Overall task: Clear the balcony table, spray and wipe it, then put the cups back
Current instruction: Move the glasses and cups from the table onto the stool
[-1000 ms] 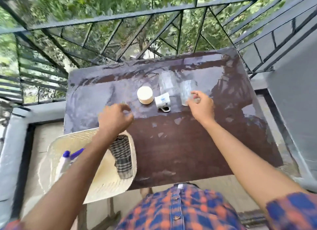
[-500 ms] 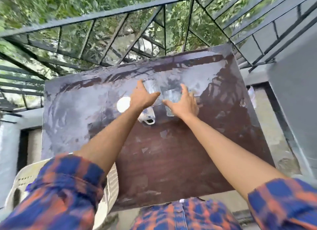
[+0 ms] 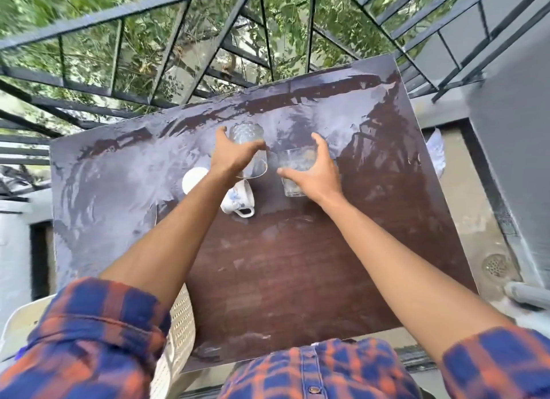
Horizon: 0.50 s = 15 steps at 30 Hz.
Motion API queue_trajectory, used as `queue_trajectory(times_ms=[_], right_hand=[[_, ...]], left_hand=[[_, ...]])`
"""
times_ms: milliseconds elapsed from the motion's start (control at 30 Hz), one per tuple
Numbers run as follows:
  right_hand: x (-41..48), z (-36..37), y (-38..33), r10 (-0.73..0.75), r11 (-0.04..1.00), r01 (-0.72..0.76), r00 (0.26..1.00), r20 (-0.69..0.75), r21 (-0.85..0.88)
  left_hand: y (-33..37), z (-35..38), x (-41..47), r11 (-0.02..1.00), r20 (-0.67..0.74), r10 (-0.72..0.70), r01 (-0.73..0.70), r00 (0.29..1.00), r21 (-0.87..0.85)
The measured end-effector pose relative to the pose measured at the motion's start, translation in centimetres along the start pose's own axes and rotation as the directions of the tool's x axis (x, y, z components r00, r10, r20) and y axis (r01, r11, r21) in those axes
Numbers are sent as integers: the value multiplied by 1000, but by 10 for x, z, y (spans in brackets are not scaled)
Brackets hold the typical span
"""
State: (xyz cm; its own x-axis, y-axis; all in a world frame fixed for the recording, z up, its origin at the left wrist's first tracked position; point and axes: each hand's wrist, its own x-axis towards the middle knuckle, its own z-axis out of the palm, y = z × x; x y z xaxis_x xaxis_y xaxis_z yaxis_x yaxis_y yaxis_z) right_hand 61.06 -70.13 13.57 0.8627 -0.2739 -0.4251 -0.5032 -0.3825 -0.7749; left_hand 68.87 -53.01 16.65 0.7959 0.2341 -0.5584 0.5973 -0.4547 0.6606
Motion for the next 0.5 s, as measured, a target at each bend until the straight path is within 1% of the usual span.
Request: queue_trajectory(times_ms=[133, 200, 300, 367, 433, 500], right_hand=[[4, -16, -3, -2, 980, 6, 1000, -24, 200], [6, -22, -12, -31, 970, 36, 999, -24, 240], [5, -25, -35, -123, 970, 123, 992, -17, 211], [0, -20, -58, -207, 963, 206, 978, -12, 172], [-10, -8, -86, -286, 950, 281, 958, 20, 136], [-21, 11, -117, -356, 931, 349, 933, 53, 101]], left_hand=[[7, -13, -9, 993, 50, -4, 10, 999, -115], [10, -25, -15, 988, 47, 17, -9, 999, -157], [11, -53, -27, 969, 46, 32, -20, 998, -246], [9, -80, -41, 955, 15, 52, -46, 999, -294], [4, -113, -57, 946, -52, 81, -93, 995, -311], [-5, -150, -71, 936, -150, 86, -131, 985, -328]])
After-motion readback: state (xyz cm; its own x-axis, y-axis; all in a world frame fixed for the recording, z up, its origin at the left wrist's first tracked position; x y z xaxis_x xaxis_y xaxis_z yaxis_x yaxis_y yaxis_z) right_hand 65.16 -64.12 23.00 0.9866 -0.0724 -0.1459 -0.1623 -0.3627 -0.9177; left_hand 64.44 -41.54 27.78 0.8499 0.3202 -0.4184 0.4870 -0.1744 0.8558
